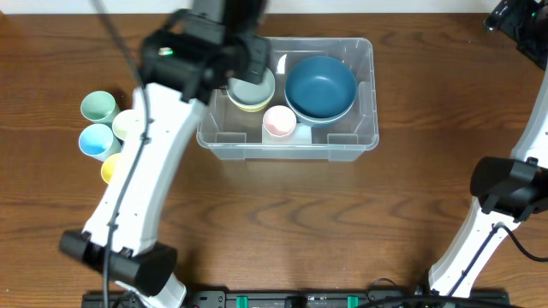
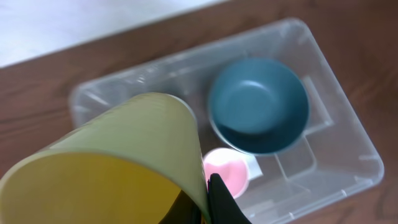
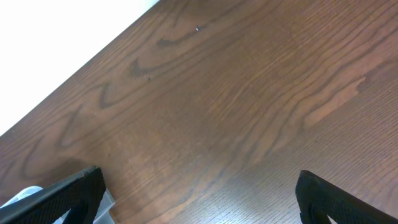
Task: Pack container
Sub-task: 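Carry the yellow cup into the bin onto the pink cup, release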
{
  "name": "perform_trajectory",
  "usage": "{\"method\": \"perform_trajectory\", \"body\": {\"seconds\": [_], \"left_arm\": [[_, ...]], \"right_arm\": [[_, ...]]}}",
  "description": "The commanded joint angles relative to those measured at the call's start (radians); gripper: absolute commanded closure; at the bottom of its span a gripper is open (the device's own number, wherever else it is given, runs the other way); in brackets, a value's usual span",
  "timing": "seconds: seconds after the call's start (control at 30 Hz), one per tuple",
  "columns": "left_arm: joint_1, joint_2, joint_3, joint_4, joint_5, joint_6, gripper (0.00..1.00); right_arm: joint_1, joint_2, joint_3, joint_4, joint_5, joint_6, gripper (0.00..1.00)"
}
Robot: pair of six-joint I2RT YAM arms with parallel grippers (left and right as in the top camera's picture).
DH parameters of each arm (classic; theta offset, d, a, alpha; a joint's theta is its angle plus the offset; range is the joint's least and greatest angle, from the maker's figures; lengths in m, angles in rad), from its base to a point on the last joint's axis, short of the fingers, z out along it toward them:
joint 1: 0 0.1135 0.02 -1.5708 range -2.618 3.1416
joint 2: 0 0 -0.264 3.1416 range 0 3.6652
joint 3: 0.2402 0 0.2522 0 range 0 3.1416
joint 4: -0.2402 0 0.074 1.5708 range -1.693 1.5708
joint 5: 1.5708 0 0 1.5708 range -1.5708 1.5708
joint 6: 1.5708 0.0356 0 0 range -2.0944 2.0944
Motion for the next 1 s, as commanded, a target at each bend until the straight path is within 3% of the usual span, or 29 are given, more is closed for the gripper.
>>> {"method": "perform_trajectory", "body": {"seconds": [0.0,0.33,0.97], "left_arm": [[-0.037,0.047,-0.004,-0.018,0.002,-0.004,0.94],[-0.099,0.179,-0.005,-0.134,0.004,-0.004,0.94],[-0.142,0.309,-0.007,-0.187,0.04,0.0,0.94]], "right_arm": [[-0.002,-0.036,0.002,-0.002,-0.003,0.015,0.01],[-0.002,-0.036,0.002,-0.002,-0.003,0.015,0.01],[-0.002,-0.036,0.002,-0.002,-0.003,0.015,0.01]]}}
